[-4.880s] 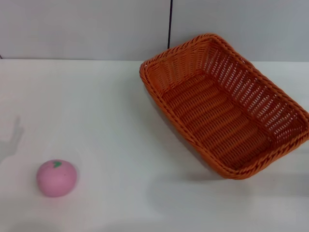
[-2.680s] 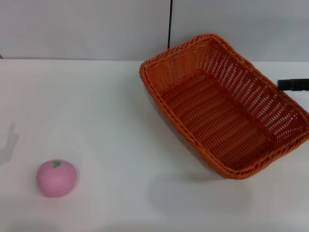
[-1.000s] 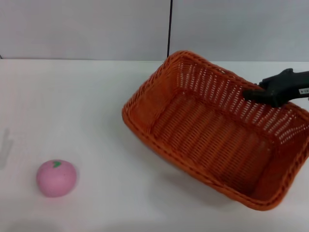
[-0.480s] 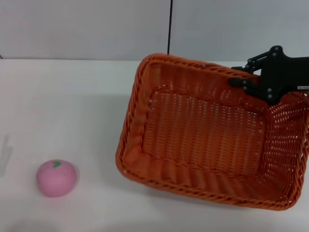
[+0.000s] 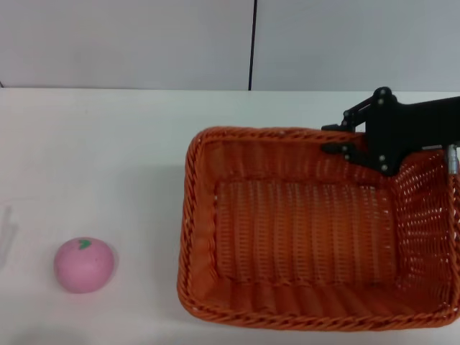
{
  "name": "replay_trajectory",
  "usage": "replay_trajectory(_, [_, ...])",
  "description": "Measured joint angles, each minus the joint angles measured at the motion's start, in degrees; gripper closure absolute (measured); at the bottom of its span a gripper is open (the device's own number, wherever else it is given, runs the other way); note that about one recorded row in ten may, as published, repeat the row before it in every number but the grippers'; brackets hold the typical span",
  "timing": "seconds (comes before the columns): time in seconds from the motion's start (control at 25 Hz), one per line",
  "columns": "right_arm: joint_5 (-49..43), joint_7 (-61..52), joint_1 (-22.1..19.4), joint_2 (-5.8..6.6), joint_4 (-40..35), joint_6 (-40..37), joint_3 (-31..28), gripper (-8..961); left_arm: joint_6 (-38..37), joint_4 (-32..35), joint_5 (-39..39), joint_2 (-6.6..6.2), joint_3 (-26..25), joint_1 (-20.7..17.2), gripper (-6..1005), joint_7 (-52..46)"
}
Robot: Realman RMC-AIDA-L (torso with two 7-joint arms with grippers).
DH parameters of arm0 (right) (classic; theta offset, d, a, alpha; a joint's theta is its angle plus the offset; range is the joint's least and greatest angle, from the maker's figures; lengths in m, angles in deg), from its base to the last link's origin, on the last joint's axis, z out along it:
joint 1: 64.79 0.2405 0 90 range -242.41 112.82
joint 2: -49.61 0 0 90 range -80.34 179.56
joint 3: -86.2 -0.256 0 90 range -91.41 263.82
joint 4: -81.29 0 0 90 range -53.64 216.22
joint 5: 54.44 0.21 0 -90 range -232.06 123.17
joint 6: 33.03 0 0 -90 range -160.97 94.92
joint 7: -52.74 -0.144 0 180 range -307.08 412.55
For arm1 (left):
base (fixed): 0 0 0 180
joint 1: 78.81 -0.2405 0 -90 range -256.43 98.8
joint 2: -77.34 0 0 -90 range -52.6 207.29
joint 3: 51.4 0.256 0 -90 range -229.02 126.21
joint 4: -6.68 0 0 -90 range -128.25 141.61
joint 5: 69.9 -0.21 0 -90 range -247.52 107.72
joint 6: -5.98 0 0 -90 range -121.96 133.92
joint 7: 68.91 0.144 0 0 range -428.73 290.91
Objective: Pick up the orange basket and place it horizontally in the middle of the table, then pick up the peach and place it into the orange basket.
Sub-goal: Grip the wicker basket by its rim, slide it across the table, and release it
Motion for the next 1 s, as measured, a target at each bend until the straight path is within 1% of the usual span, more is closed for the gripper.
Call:
replay_trajectory(0.08, [-3.0,0.3,0.8,-0.49,0.0,1.8,0.7,794,0.0,-0.1,0.0,0.04,0.0,0.0,235,0.0])
replay_trajectory(0.16, [-3.9,0.5,1.0,-0.66,-0.2,2.7,1.0,795,0.0,-0.2,0.0,0.06,0.1,0.0,238,0.0])
replay_trajectory(0.36, [-4.1,1.5,1.1,-0.90,-0.5,3.7,1.3,795,0.6,-0.4,0.0,0.03,0.7,-0.1,245,0.0])
replay_trajectory(0.56, [-4.4,2.0,1.6,-1.01,-0.7,3.8,1.3,771,0.6,-0.4,0.0,0.00,0.7,0.1,253,0.0])
replay_trajectory(0.64, [-4.4,3.0,1.6,-1.41,-0.7,4.5,1.3,761,0.6,-0.4,0.0,-0.01,0.7,0.3,256,0.0])
replay_trajectory(0.68, [-4.4,4.0,1.4,-1.95,-0.7,6.3,1.6,756,0.6,-0.4,0.0,0.00,0.7,0.5,258,0.0])
replay_trajectory(0.72, [-4.4,4.0,1.4,-1.95,-0.7,6.3,1.6,751,0.6,-0.4,0.0,0.00,0.7,0.5,259,0.0])
replay_trajectory(0.76, [-4.4,4.4,1.3,-2.23,-0.7,7.3,2.0,747,0.6,-0.4,0.0,-0.01,0.7,0.6,261,0.0])
replay_trajectory(0.88, [-4.1,4.8,1.0,-2.49,-0.2,9.9,4.5,732,0.4,-0.4,0.0,-0.01,0.7,0.9,266,0.1])
replay_trajectory(1.0, [-4.0,4.8,1.0,-2.51,0.0,10.1,4.8,607,0.2,-0.4,0.0,0.00,0.7,1.2,270,0.1])
